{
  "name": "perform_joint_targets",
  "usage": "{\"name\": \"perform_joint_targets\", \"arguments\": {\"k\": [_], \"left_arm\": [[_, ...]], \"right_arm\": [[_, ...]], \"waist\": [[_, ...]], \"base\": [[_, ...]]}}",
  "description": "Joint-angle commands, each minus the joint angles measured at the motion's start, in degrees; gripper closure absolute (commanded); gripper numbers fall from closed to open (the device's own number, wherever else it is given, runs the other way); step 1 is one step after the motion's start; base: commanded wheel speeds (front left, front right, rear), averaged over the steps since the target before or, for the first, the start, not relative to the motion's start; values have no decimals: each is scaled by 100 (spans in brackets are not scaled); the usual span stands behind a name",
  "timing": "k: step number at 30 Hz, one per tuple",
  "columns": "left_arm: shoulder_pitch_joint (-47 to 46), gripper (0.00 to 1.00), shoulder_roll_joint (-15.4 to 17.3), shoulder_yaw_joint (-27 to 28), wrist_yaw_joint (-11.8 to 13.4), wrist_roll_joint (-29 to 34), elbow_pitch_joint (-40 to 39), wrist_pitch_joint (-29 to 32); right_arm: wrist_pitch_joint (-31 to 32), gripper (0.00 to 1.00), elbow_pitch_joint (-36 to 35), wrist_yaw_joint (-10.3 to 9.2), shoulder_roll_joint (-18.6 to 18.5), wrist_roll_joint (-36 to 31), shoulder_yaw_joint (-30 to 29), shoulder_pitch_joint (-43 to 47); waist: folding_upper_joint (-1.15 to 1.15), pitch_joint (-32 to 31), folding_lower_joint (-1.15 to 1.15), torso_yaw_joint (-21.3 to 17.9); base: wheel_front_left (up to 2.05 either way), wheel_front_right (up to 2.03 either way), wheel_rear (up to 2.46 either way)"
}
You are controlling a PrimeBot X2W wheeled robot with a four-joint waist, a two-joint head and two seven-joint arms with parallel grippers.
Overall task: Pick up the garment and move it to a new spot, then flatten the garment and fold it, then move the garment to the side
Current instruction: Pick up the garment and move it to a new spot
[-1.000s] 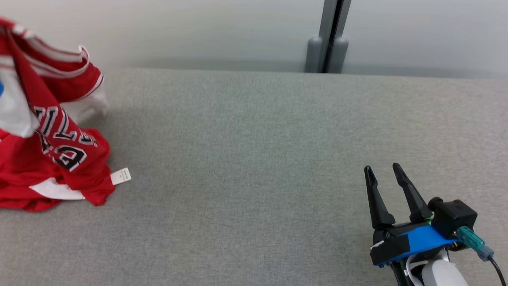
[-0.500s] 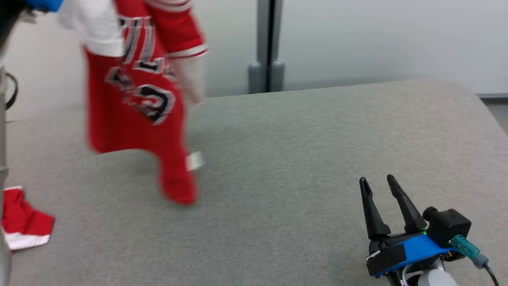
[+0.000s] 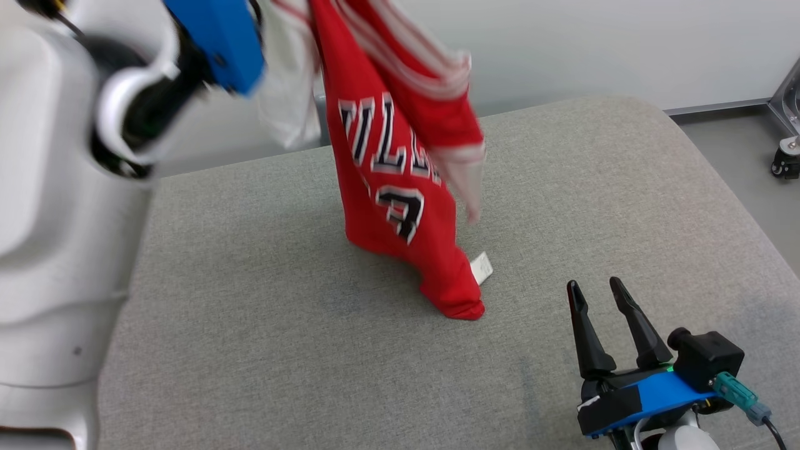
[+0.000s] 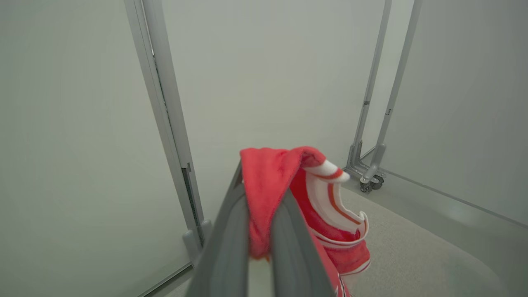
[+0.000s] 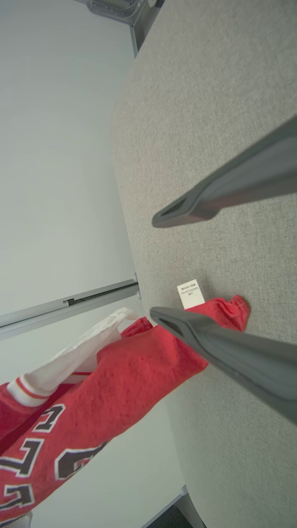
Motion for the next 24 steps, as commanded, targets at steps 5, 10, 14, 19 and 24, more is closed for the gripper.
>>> {"name": "perform_joint_targets", "arguments": {"k": [5,10,14,19,24], "left_arm": [[631,100,-56,-375,-46,228,245,-265],[1608,100,-300,-701,22,350,556,-825],[2425,100,-560,-958,144,498,1003,-1445],[3026,0,-848,-1210,175,674,1649,-2199],[3395,0,-1113,-1053,94,405,1831,-2915]], "right_arm": [[-30,0,-16,3,-18,-1,15,18],[-31,0,-27,3,-18,-22,-42,39],[19,0,-41,3,-20,-59,-48,60],[86,0,-97,3,-19,-105,-47,14],[132,0,-167,3,-19,-141,-102,149]], "waist": [[0,21,-1,-26],[0,4,-1,26],[0,-6,-1,89],[0,-24,-1,177],[0,-114,-1,341]], "base": [[0,0,0],[0,0,0],[0,0,0],[0,0,0],[0,0,0]]}}
